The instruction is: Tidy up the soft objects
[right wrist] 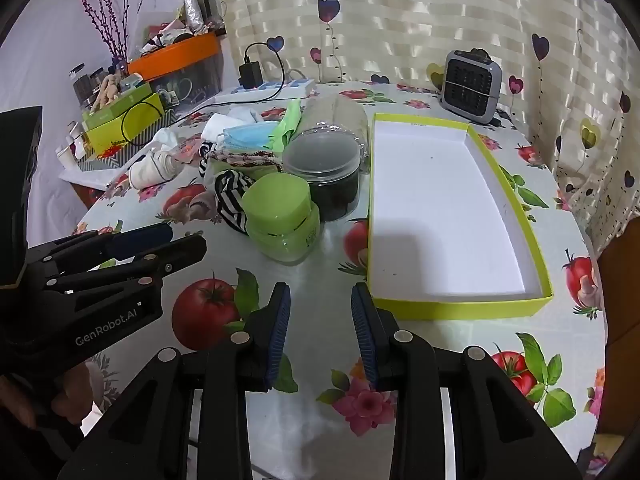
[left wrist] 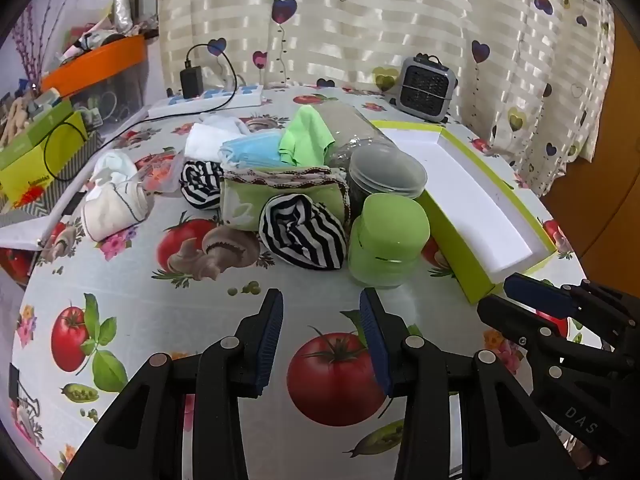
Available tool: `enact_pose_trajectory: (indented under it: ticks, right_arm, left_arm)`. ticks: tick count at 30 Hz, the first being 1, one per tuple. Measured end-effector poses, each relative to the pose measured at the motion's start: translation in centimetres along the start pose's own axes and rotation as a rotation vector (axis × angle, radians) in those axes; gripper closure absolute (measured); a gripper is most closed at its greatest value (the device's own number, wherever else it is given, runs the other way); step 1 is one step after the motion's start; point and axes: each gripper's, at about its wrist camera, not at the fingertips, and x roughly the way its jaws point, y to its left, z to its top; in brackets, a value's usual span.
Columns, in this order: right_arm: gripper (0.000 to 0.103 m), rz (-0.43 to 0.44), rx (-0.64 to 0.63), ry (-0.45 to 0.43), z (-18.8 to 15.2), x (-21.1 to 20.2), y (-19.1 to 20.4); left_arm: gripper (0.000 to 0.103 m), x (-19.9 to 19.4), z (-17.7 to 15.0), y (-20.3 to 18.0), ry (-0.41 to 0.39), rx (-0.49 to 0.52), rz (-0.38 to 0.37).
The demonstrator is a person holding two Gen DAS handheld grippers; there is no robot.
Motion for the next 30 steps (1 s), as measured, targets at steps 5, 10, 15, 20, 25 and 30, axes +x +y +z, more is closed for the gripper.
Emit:
enact_pose_trajectory:
  ticks: [5,10,15,20,25,30]
  right_arm:
    - [0.07,0.003,0.003,0.0,0.0,-0.1,0.0]
    - [0.07,0.003,0.003,-0.001,0.0,-0.2,0.0]
    - [0.07,0.002,0.002,-0.002,0.1,-0.4,0.0]
    - [0.07,0.003,0.001,-0.003,0.1,-0.4,-0.1]
    - [0.07,0.003,0.001,-0.004,0.1,-0.3,0.0]
    - [0.07,0.005,0.001,-0.007,0.1,-0.2,0.0]
  left_arm:
    - [0.064,0.0,0.0,0.1,0.001,0.003,-0.001]
    - [0.064,-0.2,0.0,0.7,0.0,0.007,0.011]
    - [0.064,-0.2,0.2,1.6,0.008,0.004,0.007]
    - [0.064,-0.3,-0.1,0.9,0.013,0.005,0.024]
    - [0.064,-0.1,-0.2,0.9,0.015,-0.002,0.029]
    - [0.064,0.0,-0.3,0.8,0.014,0.0,0.033]
